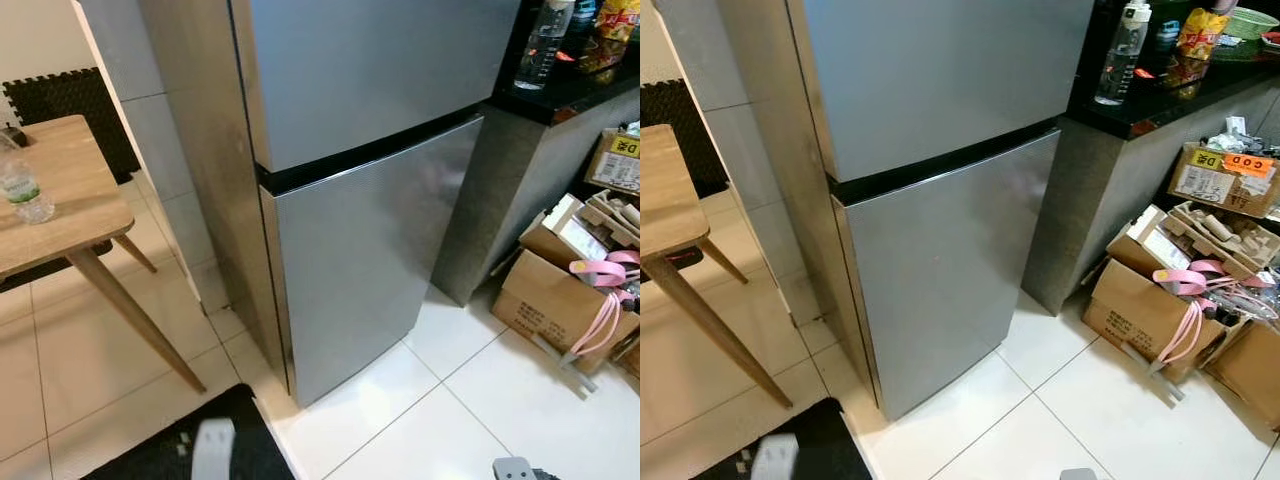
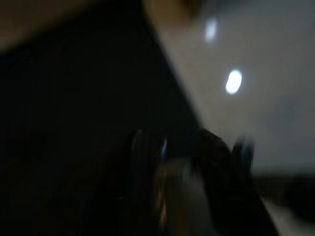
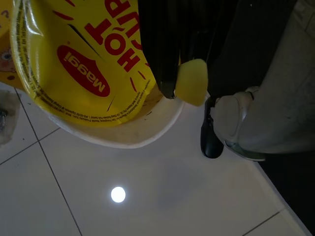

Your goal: Restocking fridge

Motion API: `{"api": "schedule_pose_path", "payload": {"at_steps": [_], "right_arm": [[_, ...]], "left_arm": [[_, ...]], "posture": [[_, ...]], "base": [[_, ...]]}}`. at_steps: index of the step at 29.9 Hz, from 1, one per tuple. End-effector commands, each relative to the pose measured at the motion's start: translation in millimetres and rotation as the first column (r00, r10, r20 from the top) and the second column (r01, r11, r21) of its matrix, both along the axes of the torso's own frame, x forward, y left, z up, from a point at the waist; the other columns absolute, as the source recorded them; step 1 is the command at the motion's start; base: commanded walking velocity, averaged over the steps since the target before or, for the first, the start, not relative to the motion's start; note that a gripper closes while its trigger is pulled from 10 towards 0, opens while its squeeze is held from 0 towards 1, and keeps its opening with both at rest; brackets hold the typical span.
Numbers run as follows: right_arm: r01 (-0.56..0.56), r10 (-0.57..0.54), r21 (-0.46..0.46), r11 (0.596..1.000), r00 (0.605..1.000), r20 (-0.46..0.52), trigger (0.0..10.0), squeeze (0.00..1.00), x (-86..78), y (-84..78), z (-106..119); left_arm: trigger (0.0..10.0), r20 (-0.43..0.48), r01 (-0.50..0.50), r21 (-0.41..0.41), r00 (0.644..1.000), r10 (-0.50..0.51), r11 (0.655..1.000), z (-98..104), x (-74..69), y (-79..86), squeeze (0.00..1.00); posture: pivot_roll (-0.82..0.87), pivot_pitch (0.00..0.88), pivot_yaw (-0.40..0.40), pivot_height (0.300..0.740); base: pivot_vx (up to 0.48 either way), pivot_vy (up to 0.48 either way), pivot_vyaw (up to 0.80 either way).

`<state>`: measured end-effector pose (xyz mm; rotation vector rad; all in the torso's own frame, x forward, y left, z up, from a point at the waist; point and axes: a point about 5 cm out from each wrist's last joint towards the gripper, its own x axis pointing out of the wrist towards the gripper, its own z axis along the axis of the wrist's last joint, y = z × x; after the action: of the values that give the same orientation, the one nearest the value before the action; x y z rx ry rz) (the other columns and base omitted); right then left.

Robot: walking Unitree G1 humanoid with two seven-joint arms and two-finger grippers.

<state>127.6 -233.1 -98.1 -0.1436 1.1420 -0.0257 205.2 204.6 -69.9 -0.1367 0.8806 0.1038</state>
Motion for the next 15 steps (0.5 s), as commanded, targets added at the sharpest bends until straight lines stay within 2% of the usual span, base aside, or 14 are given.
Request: {"api": "schedule_pose_path", "payload": {"at_steps": [1, 3, 4, 6, 7, 10, 11, 12, 13, 14, 15], "right_arm": [[0.001, -0.001, -0.007, 1.0, 1.0, 0.0, 10.0, 0.0, -2.7, 0.6, -0.9], [0.041, -0.041, -0.011, 0.999, 0.999, 0.018, 10.0, 0.0, -1.6, -1.8, 0.0], [0.041, -0.041, -0.011, 0.999, 0.999, 0.018, 10.0, 0.0, -1.6, -1.8, 0.0], [0.067, -0.066, -0.027, 0.997, 0.997, 0.05, 10.0, 0.0, 6.4, -8.8, 4.5], [0.067, -0.066, -0.027, 0.997, 0.997, 0.05, 10.0, 0.0, 6.4, -8.8, 4.5], [0.089, -0.085, -0.04, 0.995, 0.992, 0.095, 10.0, 0.0, 18.2, -16.1, 10.8], [0.089, -0.085, -0.04, 0.995, 0.992, 0.095, 10.0, 0.0, 18.2, -16.1, 10.8], [0.091, -0.086, -0.042, 0.995, 0.991, 0.106, 10.0, 0.0, 21.6, -17.3, 12.5], [0.089, -0.084, -0.045, 0.995, 0.99, 0.115, 10.0, 0.0, 24.6, -17.9, 13.9], [0.089, -0.084, -0.045, 0.995, 0.99, 0.115, 10.0, 0.0, 24.6, -17.9, 13.9], [0.087, -0.081, -0.045, 0.995, 0.99, 0.115, 10.0, 0.0, 24.8, -17.5, 13.9]], "left_arm": [[10.0, 0.077, -0.031, -0.008, 0.997, 0.031, 0.999, 12.5, 17.4, 8.6, 1.0], [10.0, 0.191, -0.04, -0.007, 0.981, 0.04, 0.999, 35.2, 47.3, 15.3, 1.0], [10.0, 0.191, -0.04, -0.007, 0.981, 0.04, 0.999, 35.2, 47.3, 15.3, 1.0], [10.0, 0.311, -0.043, -0.01, 0.95, 0.044, 0.999, 61.1, 74.1, 24.3, 1.0], [10.0, 0.311, -0.043, -0.01, 0.95, 0.044, 0.999, 61.1, 74.1, 24.3, 1.0], [10.0, 0.434, -0.036, -0.003, 0.9, 0.034, 0.999, 91.7, 99.1, 35.8, 1.0], [10.0, 0.434, -0.036, -0.003, 0.9, 0.034, 0.999, 91.7, 99.1, 35.8, 1.0], [10.0, 0.482, -0.042, -0.001, 0.875, 0.037, 0.999, 104.9, 107.8, 41.8, 1.0], [10.0, 0.558, -0.048, -0.006, 0.829, 0.043, 0.999, 125.5, 119.4, 51.1, 1.0], [10.0, 0.558, -0.048, -0.006, 0.829, 0.043, 0.999, 125.5, 119.4, 51.1, 1.0], [10.0, 0.597, -0.045, -0.009, 0.801, 0.041, 0.999, 136.7, 124.9, 55.7, 1.0]], "posture": [[-0.06, 0.0, -0.01, 0.74], [-0.06, 0.0, -0.003, 0.74], [-0.06, 0.0, -0.003, 0.74], [-0.06, 0.0, 0.005, 0.74], [-0.06, 0.0, 0.005, 0.74], [-0.05, 0.0, 0.004, 0.74], [-0.05, 0.0, 0.004, 0.74], [-0.04, 0.0, 0.004, 0.74], [-0.04, 0.0, 0.002, 0.74], [-0.04, 0.0, 0.002, 0.74], [-0.04, 0.0, 0.002, 0.74]], "base": [[0.0, 0.0, 0.0], [0.0, 0.0, 0.0], [0.0, 0.0, 0.0], [0.0, 0.0, 0.0], [0.0, 0.0, 0.0], [0.0, 0.0, 0.0], [0.0, 0.0, 0.0], [0.0, 0.0, 0.0], [0.0, 0.0, 0.0], [0.0, 0.0, 0.0], [0.0, 0.0, 0.0]]}}
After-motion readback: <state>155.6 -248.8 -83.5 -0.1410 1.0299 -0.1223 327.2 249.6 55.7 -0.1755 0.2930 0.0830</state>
